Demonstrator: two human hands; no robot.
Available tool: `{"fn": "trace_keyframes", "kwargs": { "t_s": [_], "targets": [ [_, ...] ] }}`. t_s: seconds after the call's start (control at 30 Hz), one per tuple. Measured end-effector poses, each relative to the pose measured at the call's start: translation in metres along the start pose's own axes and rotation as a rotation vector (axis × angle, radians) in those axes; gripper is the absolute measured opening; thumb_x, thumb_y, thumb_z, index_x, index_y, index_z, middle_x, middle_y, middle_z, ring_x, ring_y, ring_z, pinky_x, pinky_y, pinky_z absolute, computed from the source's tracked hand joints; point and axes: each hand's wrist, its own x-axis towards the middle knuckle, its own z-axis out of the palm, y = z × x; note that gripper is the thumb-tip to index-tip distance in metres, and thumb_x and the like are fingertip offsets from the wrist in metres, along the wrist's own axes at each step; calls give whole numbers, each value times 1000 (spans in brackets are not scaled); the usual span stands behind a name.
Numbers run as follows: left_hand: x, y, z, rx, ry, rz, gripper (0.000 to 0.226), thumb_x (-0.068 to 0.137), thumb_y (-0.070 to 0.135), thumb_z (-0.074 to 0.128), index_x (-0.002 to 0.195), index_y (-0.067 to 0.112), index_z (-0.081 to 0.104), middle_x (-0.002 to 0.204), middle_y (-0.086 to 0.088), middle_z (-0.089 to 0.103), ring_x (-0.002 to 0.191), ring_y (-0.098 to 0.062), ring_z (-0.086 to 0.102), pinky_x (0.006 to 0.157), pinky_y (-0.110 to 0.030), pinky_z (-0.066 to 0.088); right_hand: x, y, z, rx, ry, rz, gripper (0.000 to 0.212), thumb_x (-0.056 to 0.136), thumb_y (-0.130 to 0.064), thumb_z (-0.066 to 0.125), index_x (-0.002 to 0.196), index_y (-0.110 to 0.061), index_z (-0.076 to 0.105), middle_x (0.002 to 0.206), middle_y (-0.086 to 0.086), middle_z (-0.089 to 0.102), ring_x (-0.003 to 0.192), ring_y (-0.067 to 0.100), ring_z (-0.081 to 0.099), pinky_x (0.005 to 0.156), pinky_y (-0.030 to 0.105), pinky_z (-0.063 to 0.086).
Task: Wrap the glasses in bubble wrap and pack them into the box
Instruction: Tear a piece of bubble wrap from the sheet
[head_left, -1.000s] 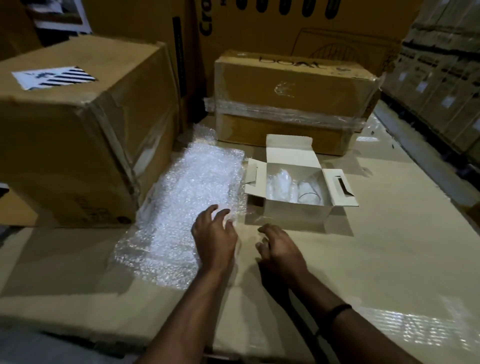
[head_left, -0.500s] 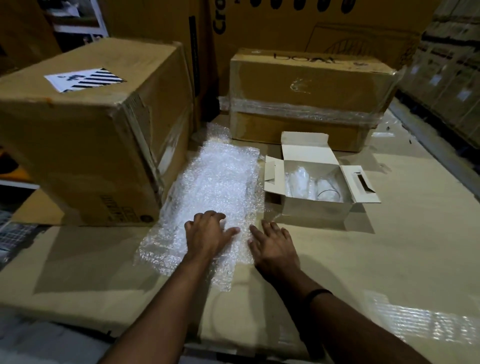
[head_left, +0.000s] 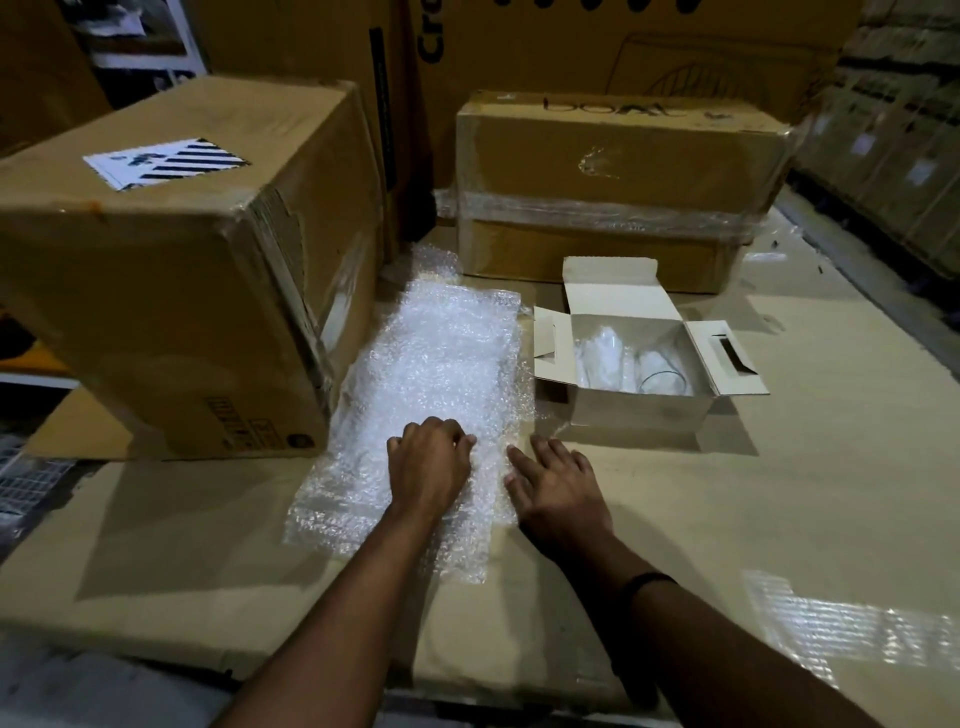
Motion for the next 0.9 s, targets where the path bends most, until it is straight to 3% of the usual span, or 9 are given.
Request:
{"fn": "trace_keyframes", "kwargs": {
  "t_s": [0.1,0.27,0.43,0.53,0.63,0.7,0.8,0.83,0.9],
  "targets": [
    [-2,1,2,58,-104,-6,47,85,66,53,112,29,66,117,5,63,112,-23,53,91,-39,35,0,1,1,-7,2,-8,53,97,-54,29,147,-36,36,159,2,27,146,21,21,117,39,12],
    [-2,-2,-3,-14,-14,-1,19,92,29,53,99,27,71,105,4,67,101,-24,55,85,-38,35,1,-1,-2,19,7,-7,52,96,-52,31,146,-36,36,158,2,28,146,21,22,116,39,14],
    [-4,-6,-9,-214,134,-72,11,94,24,57,87,21,66,94,3,68,90,-25,58,80,-38,42,1,1,0,-9,6,-17,54,96,-53,29,147,-36,35,159,2,27,146,21,21,116,40,15],
    [-8,0,-18,-425,223,-117,11,94,22,60,84,19,63,89,5,64,84,-17,57,71,-31,42,2,4,4,-11,17,-13,58,95,-56,20,147,-36,35,158,3,29,146,23,22,116,42,17],
    [-11,5,-24,-527,223,-95,11,94,19,61,83,20,63,88,7,62,83,-9,54,69,-20,34,-1,9,4,-41,4,-95,73,91,-59,-2,149,-32,32,158,4,28,147,26,19,117,44,15],
    [-15,7,-31,-571,226,-69,11,93,17,62,83,20,63,86,7,62,84,-10,56,68,-17,35,-7,5,-9,200,54,-106,82,87,-69,3,148,-24,36,157,4,31,146,24,22,118,42,16],
    [-17,15,-39,-635,197,-44,10,93,16,62,84,18,64,86,5,64,83,-12,59,73,-24,45,-28,-11,-39,825,82,-25,100,72,-90,30,142,-20,46,141,-8,47,133,8,42,110,26,34],
    [-20,19,-40,-646,184,-35,9,94,16,61,85,18,64,86,5,65,83,-13,59,74,-27,46,-36,-18,-45,962,17,25,100,66,-89,44,141,-23,45,132,-14,52,122,-1,50,102,21,42],
    [-25,24,-41,-654,180,-18,8,94,16,60,87,16,64,87,4,65,83,-14,60,74,-28,47,-47,-26,-48,1096,-100,107,85,63,-68,71,134,-29,47,114,-15,63,99,-3,64,90,27,53]
  ]
}}
